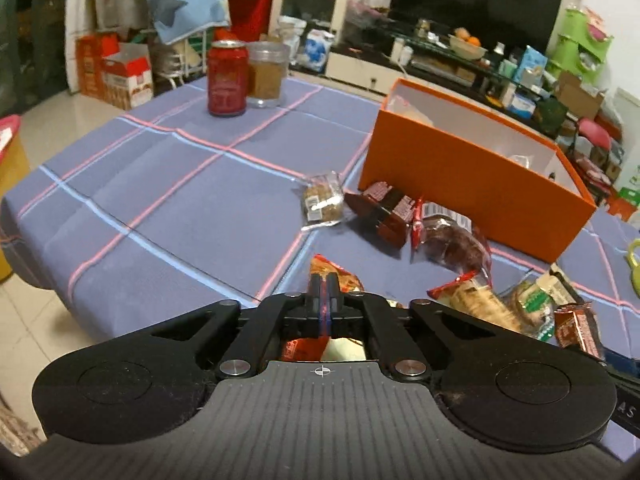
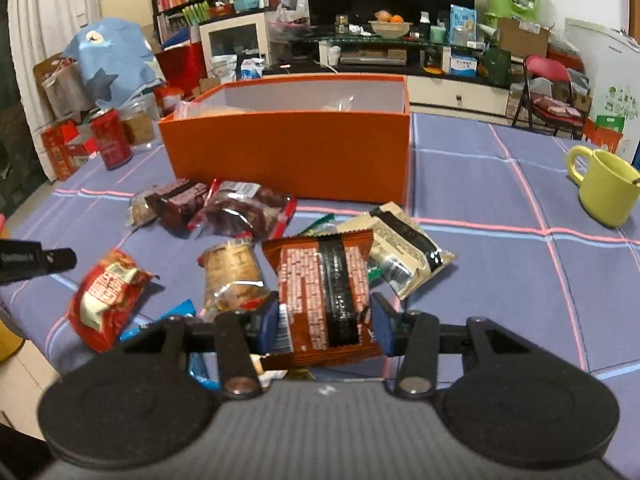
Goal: Organize snacks
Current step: 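Carry the red chip bag and brown wafer bag over the orange box, then open both grippers to drop the two bags into the orange box, then grasp the blue cookie packet with the left gripper while the right grasps the Danisa cookie bag, then carry the blue cookie packet and Danisa cookie bag over the orange box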
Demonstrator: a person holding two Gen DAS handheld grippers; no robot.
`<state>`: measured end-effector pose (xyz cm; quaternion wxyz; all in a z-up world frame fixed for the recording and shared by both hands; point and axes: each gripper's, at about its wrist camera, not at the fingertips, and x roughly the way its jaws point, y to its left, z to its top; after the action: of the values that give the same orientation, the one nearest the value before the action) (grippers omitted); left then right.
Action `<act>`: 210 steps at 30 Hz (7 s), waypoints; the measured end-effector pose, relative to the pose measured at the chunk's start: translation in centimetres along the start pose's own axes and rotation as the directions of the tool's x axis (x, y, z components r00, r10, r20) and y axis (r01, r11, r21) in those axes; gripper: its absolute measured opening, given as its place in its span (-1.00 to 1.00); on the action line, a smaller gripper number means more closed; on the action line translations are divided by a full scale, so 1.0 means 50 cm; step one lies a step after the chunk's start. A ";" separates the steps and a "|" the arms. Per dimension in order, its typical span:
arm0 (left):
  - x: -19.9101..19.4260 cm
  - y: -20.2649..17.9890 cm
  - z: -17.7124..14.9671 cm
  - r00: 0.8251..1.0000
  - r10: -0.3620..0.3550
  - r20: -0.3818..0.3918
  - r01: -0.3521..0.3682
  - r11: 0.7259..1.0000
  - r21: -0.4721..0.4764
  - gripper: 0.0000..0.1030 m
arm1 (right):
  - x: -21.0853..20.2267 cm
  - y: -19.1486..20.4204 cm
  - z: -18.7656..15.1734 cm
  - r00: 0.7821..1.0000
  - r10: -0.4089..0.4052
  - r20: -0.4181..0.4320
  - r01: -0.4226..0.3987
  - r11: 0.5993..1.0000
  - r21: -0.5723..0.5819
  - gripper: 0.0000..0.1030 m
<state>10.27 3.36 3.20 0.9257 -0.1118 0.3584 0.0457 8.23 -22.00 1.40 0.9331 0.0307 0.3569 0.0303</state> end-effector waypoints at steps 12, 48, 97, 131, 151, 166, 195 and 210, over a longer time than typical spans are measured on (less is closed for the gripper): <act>0.093 0.003 -0.042 0.989 -0.062 -0.131 0.082 0.985 0.152 0.62 | -0.002 -0.017 0.002 1.000 0.021 -0.003 -0.021 0.999 0.041 -0.05; 0.103 0.004 -0.034 0.993 -0.026 -0.118 0.052 0.973 0.226 -0.03 | 0.083 -0.088 0.013 0.968 0.186 -0.169 -0.199 0.978 -0.062 0.40; 0.094 -0.187 0.246 0.986 -0.123 0.113 0.074 0.926 0.370 -0.07 | 0.024 -0.033 0.230 0.982 0.000 0.191 0.013 0.997 -0.070 -0.06; -0.014 -0.015 0.049 0.999 -0.038 -0.027 0.038 0.999 0.002 0.81 | -0.033 -0.008 0.056 0.999 0.052 0.014 -0.050 0.989 -0.139 0.49; -0.053 -0.098 -0.109 0.985 0.052 -0.164 -0.079 0.983 -0.163 0.95 | 0.061 0.007 -0.015 0.980 0.064 -0.189 -0.102 0.975 -0.199 0.05; 0.029 -0.148 -0.146 0.990 0.093 -0.104 -0.104 0.989 -0.106 0.79 | 0.054 -0.039 -0.023 0.978 0.069 -0.197 -0.101 0.983 -0.156 0.15; 0.018 -0.113 -0.134 0.988 -0.057 -0.145 0.066 0.996 0.053 -0.22 | 0.054 -0.031 -0.025 0.980 0.059 -0.188 -0.088 0.985 -0.151 0.18; -0.036 -0.093 -0.053 0.994 -0.106 -0.014 0.106 0.962 0.251 -0.31 | 0.022 0.000 -0.026 0.990 0.049 -0.133 -0.079 0.971 -0.227 -0.07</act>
<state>7.97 -1.83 3.31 0.9335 -0.0124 0.3549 -0.0495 8.17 -21.88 -0.30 0.9045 -0.0687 0.4080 0.1036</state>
